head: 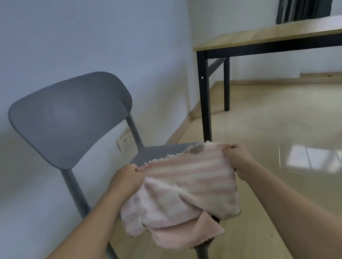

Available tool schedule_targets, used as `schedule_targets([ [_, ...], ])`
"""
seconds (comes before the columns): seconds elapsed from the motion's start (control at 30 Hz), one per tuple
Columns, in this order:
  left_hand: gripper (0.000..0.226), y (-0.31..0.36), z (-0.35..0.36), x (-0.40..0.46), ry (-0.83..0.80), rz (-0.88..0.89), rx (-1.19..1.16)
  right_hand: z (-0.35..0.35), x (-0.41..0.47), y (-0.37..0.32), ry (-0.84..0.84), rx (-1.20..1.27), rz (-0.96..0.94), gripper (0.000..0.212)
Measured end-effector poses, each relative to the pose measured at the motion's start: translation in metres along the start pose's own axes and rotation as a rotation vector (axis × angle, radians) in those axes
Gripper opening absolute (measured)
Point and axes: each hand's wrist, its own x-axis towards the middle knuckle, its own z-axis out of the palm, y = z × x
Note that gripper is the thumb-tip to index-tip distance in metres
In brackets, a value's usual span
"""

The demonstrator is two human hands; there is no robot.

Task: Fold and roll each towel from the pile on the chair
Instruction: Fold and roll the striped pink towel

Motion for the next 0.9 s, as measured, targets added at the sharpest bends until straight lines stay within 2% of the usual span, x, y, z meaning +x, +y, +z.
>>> schedule_targets([
  [0.1, 0.024, -0.011, 0.029, 0.020, 0.002, -0.031, 0.030, 0.011, 0.027, 0.022, -0.005, 0.033, 0.048, 0.012],
  [0.17, 0.027, -0.019, 0.051, 0.025, 0.017, -0.024, 0.018, 0.017, 0.042, 0.039, -0.016, 0.013, 0.094, 0.011],
  [0.33, 0.024, -0.024, 0.078, 0.023, 0.194, -0.041, 0.042, 0.021, 0.064, 0.053, -0.058, -0.011, 0.149, 0.011],
  [0.47, 0.018, -0.024, 0.078, 0.020, 0.205, -0.032, 0.058, 0.022, 0.067, 0.053, -0.086, -0.056, 0.119, 0.020],
  [0.6, 0.010, -0.023, 0.069, 0.020, 0.296, 0.025, 0.019, 0.021, 0.065, 0.052, -0.046, -0.065, 0.043, 0.029],
  [0.73, 0.018, -0.024, 0.068, 0.024, 0.187, -0.003, -0.029, 0.019, 0.061, 0.048, -0.030, -0.038, -0.018, 0.016],
  [0.9, 0.027, -0.018, 0.059, 0.028, 0.216, 0.056, -0.110, 0.019, 0.061, 0.049, 0.009, -0.062, -0.109, 0.012],
])
